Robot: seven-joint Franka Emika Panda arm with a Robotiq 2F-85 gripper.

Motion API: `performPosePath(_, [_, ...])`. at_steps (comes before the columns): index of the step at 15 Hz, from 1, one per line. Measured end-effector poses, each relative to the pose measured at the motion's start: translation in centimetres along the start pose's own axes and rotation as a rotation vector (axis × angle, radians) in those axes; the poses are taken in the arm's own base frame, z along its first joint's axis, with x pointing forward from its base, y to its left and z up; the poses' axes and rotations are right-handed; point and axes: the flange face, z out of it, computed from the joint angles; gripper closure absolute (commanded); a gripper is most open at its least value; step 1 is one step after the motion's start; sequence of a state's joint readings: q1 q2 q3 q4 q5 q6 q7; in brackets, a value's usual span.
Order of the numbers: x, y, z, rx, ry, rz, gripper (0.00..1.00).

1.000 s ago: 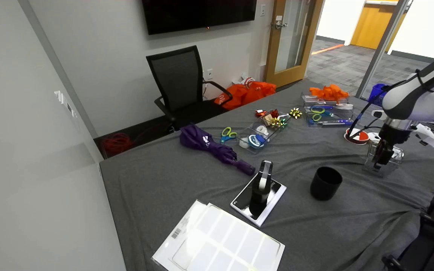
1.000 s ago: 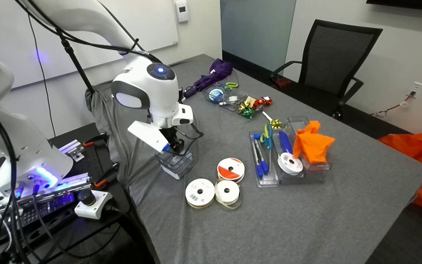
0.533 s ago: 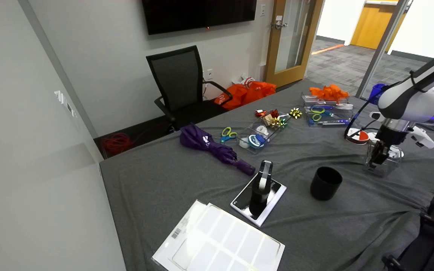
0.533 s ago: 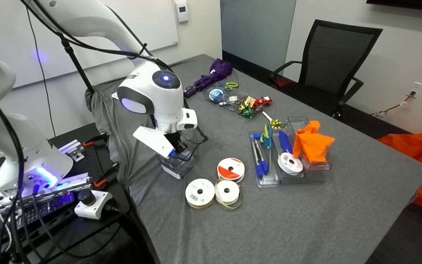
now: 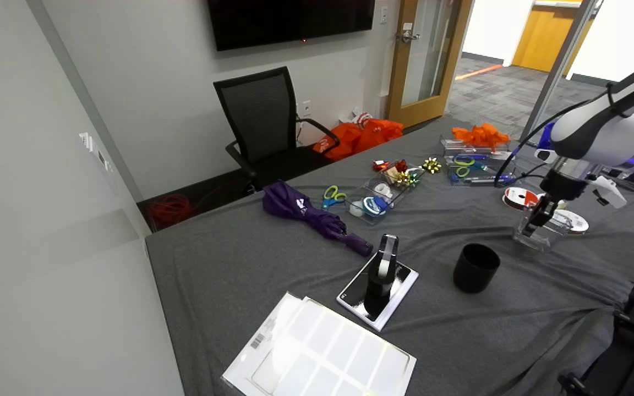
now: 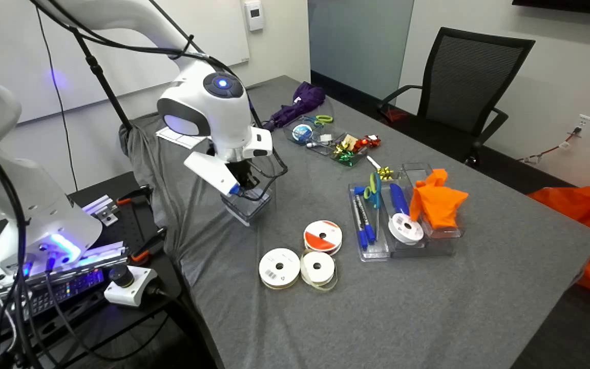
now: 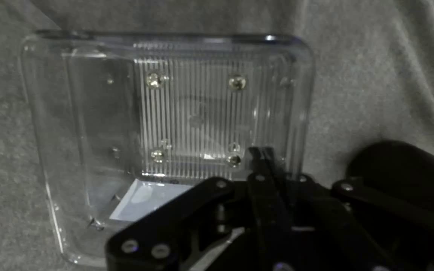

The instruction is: Move the box to the left

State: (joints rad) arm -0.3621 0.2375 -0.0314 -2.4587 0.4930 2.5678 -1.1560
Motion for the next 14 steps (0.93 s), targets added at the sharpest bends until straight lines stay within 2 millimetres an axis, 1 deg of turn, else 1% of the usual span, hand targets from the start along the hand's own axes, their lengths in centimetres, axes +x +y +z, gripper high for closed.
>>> performPosePath(2, [2.3,-2.3,-1.2,0.021,0.042,0.049,0.99])
performPosePath(4, [4.9,-4.4,-2.8,0.043,0.094,0.114,0.99])
performPosePath(5, [6.3,-5.2,-3.8,0.052,0.121,0.151,0.99])
performPosePath(7, [9.0,-6.2,-5.5,0.056,0.170,0.232,0.99])
performPosePath(9, [11.4,-6.5,-7.1,0.053,0.207,0.318,0.99])
performPosePath(11, [13.5,-6.2,-8.4,0.051,0.239,0.391,0.99])
performPosePath(13, [15.5,-5.4,-8.9,0.044,0.255,0.470,0.99])
performPosePath(14, [16.3,-4.7,-8.7,0.033,0.247,0.516,0.99])
